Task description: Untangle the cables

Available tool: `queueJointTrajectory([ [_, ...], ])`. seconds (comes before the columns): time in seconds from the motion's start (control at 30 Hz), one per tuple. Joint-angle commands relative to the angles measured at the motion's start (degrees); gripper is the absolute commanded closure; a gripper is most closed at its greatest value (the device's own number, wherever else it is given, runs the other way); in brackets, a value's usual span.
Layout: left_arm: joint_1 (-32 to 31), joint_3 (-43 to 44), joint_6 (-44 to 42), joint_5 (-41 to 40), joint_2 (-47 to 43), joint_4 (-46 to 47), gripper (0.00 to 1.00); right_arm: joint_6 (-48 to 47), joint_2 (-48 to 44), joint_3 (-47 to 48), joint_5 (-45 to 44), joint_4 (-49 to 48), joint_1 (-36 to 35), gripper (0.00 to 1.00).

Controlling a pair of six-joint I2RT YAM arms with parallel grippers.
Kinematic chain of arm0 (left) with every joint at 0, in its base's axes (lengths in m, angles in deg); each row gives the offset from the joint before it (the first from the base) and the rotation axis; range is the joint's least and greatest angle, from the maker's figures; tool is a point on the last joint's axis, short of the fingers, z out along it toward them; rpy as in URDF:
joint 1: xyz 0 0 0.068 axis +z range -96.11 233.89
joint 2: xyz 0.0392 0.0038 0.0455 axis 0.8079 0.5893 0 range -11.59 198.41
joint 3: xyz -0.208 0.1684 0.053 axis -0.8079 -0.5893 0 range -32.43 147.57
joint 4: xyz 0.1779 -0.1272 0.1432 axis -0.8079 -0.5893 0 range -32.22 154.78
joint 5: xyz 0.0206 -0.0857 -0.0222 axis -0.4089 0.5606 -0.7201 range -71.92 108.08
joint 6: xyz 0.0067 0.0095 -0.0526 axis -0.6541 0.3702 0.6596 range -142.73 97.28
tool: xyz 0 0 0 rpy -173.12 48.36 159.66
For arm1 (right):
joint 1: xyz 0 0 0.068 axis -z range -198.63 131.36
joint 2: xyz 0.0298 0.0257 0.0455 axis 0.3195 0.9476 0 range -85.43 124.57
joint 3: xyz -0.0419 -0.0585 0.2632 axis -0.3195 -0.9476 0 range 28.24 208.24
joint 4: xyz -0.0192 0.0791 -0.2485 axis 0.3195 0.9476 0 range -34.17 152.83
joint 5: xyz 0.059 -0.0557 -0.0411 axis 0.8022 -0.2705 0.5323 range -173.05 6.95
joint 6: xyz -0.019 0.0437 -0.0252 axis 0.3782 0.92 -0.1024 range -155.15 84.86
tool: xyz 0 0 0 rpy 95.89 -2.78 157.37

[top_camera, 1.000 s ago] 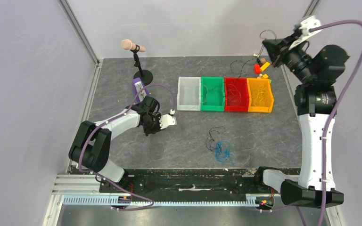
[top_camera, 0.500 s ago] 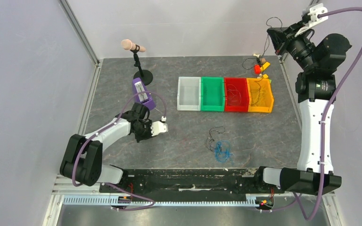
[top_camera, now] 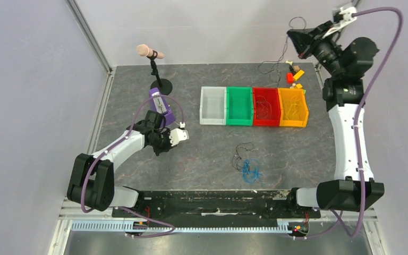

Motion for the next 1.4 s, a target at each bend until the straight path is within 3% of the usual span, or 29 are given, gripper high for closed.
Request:
queueJointTrajectory([
  [0.0, 0.1, 3.2, 5.5, 3.8, 0.5, 1.5, 0.98, 0.9, 2.8, -2.4, -1.6, -3.3, -4.4, 1.00],
  [0.23, 0.1, 3.2, 6.8, 3.8, 0.8, 2.0, 0.98, -2.3, 7.4, -8.3, -6.4, -6.8, -11.9, 1.00],
  [0.63, 0.1, 2.0, 7.7, 3.6, 1.4, 3.0, 0.98, -4.7, 17.8, -8.7, -9.6, -11.3, -13.8, 1.00],
  [1.23, 0.1, 2.3, 9.9, 4.8, 2.2, 3.2, 0.98, -24.8, 27.7, -18.2, -17.9, -6.3, -21.3, 1.00],
  [1.3, 0.1, 2.4, 10.1, 5.4, 2.0, 3.1, 0.92, -26.1, 28.6, -18.8, -18.3, -6.1, -22.1, 1.00],
  [1.37, 0.1, 2.8, 10.2, 6.2, 1.8, 2.6, 0.76, -27.2, 29.4, -19.0, -18.2, -5.5, -22.8, 1.00],
])
